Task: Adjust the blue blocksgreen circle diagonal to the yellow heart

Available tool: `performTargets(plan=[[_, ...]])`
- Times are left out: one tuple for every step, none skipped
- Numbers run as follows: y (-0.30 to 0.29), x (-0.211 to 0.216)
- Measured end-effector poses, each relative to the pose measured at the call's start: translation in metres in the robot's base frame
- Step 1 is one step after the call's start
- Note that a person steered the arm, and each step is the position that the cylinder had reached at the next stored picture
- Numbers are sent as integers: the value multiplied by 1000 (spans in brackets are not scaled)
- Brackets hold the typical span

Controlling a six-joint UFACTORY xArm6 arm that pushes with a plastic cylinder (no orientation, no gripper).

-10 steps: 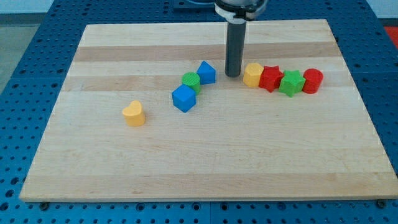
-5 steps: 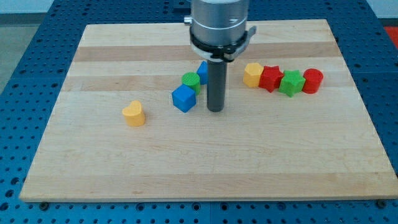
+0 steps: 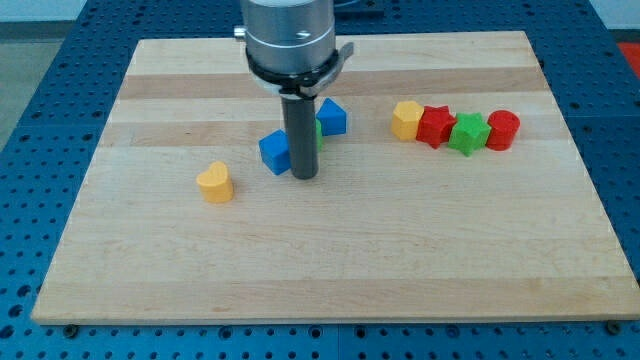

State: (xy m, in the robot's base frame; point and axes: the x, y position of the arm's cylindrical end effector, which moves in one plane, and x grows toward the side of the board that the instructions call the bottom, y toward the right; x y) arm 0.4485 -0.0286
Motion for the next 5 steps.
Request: performTargets(plan=[[9, -13], [9, -24], [9, -28], [13, -24], [26, -23]])
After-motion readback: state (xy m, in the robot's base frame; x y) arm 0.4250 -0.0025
